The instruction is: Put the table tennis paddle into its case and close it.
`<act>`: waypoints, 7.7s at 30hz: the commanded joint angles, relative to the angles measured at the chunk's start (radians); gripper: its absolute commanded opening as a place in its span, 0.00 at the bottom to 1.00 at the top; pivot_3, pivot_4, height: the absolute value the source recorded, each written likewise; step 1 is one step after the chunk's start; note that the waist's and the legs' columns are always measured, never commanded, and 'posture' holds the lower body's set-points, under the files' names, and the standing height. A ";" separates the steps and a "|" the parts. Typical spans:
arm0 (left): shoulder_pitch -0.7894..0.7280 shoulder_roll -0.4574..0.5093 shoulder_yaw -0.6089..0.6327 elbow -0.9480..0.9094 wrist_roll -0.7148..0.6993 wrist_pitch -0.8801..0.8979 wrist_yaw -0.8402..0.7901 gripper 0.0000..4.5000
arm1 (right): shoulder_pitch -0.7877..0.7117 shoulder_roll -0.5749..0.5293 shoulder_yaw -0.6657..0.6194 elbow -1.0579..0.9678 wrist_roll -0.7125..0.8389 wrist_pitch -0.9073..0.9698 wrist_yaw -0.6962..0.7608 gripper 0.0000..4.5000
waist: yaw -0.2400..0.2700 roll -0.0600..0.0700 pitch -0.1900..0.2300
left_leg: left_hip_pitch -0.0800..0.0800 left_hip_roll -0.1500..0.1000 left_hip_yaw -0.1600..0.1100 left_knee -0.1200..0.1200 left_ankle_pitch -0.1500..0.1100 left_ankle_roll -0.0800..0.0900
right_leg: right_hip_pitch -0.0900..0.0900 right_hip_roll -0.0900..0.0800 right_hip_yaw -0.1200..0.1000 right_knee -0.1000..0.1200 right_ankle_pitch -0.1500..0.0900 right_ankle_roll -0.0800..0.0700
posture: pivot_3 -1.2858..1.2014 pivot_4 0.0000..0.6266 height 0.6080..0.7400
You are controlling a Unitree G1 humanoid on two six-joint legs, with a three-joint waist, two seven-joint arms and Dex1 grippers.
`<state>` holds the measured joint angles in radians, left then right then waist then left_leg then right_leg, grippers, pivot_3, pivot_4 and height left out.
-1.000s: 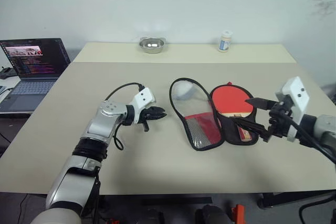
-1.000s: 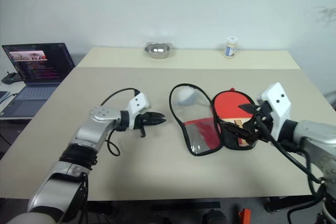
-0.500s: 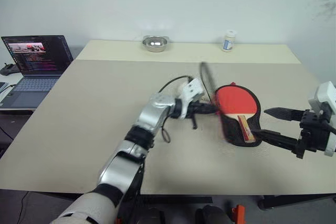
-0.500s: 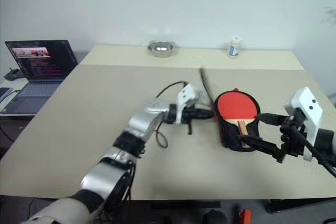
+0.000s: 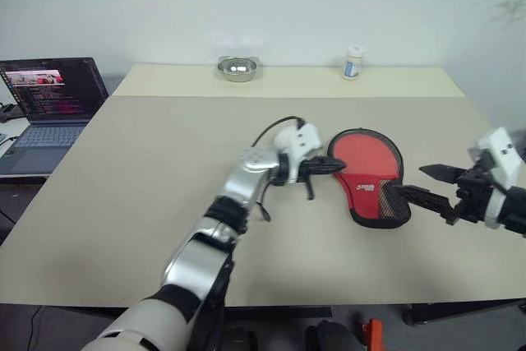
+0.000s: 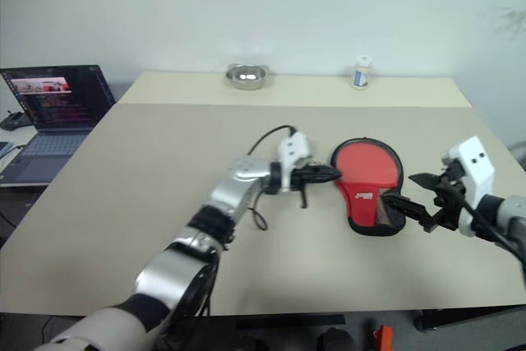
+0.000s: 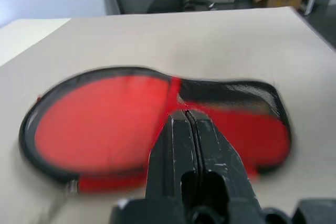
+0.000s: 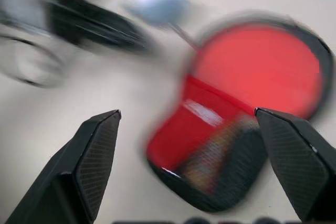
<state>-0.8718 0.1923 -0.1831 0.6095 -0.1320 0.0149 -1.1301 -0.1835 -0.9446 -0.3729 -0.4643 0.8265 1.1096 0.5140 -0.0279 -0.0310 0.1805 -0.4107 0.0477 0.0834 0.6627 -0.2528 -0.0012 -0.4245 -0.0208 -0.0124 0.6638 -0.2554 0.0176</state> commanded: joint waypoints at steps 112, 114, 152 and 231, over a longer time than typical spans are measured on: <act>0.205 0.452 0.136 -0.630 -0.293 0.449 -0.042 0.00 | -0.185 0.341 0.314 -0.150 -0.212 -0.053 0.103 0.99 | -0.003 -0.005 -0.001 | 0.010 0.000 -0.002 -0.001 0.005 -0.005 | 0.003 0.003 0.000 0.010 0.001 -0.006 | 0.52 0.24 1.00; 0.193 0.477 0.148 -0.611 -0.286 0.449 -0.038 0.00 | -0.216 0.380 0.416 -0.057 -0.287 -0.139 0.091 0.99 | -0.003 -0.005 -0.001 | 0.009 0.001 -0.002 -0.002 0.005 -0.006 | 0.002 0.003 0.000 0.009 0.001 -0.007 | 0.52 0.24 1.00; -0.171 0.299 0.001 0.450 0.127 -0.067 -0.123 0.75 | -0.194 0.593 0.681 0.239 -0.641 -0.418 0.056 1.00 | -0.006 -0.007 -0.002 | 0.005 0.000 0.001 0.001 0.005 -0.005 | -0.001 0.001 -0.001 0.012 0.001 -0.007 | 0.52 0.24 1.00; -0.585 -0.356 0.002 0.734 0.425 -0.243 0.480 0.99 | -0.164 0.544 0.801 0.284 -0.706 -0.261 0.095 1.00 | -0.006 -0.013 -0.010 | 0.013 -0.001 0.000 0.000 0.005 -0.004 | 0.004 0.001 -0.001 0.013 0.000 -0.007 | 0.52 0.24 1.00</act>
<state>-1.4440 -0.1544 -0.2172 1.3867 0.3328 -0.2239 -0.6468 -0.3776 -0.3992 0.3922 -0.2737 0.1354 0.7919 0.6113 -0.0340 -0.0435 0.1703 -0.3982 0.0472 0.0830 0.6623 -0.2474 -0.0055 -0.4204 -0.0193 -0.0134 0.6768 -0.2550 0.0106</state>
